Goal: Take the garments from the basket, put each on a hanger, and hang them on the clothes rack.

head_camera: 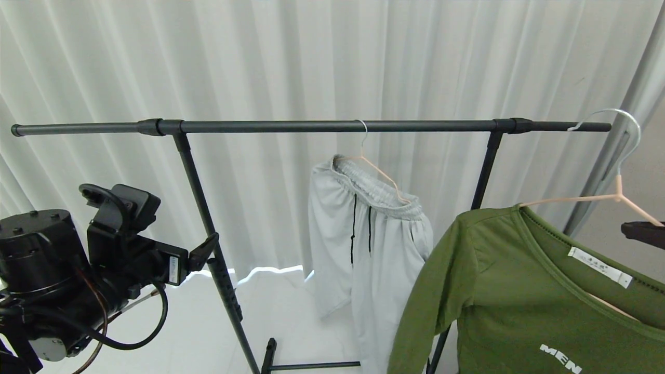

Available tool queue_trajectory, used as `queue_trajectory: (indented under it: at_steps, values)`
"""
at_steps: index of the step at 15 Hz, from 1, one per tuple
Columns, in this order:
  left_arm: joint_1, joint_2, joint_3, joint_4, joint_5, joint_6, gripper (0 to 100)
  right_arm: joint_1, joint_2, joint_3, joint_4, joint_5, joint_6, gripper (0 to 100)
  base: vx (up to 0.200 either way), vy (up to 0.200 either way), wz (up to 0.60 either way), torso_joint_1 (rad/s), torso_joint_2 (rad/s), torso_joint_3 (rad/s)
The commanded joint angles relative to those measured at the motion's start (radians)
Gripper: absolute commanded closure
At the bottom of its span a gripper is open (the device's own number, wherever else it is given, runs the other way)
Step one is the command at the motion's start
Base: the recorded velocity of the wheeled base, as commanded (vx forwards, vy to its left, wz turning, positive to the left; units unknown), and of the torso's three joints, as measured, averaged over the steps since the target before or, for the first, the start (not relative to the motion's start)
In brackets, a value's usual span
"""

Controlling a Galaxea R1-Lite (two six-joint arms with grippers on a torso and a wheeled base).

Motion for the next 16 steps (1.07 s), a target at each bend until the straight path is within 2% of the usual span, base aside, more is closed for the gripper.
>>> queue_trajectory:
  at_steps: [1,6,8,10,11,14,16]
  values:
    - [0.0,0.006,-0.002,-0.001,0.0,0.0,0,-0.041,-0.006,-0.005,0.002,0.0,0.0,100,0.0,0.0,0.0,0.0,0.0,0.0]
    - [0.0,0.026,0.001,-0.035,0.0,0.0,0,-0.198,-0.011,-0.017,0.069,0.008,-0.003,100,0.0,0.0,0.0,0.0,0.0,0.0]
    - [-0.002,0.039,0.004,-0.069,0.002,0.001,0,-0.202,0.004,-0.015,0.063,0.028,-0.002,100,0.0,0.0,0.0,0.0,0.0,0.0]
    - [0.0,0.042,0.009,-0.095,0.006,0.001,0,-0.199,0.027,-0.02,0.031,0.095,-0.003,100,0.0,0.0,0.0,0.0,0.0,0.0]
    - [0.0,0.042,0.012,-0.118,0.006,0.001,0,-0.199,0.074,-0.015,-0.027,0.115,-0.003,100,0.0,0.0,0.0,0.0,0.0,0.0]
    - [0.004,0.036,0.041,-0.152,0.009,0.001,0,-0.199,0.153,-0.014,-0.146,0.12,0.001,100,0.0,0.0,0.0,0.0,0.0,0.0]
    - [0.023,0.034,0.073,-0.173,0.009,0.001,0,-0.198,0.172,-0.02,-0.156,0.121,0.0,100,0.0,0.0,0.0,0.0,0.0,0.0]
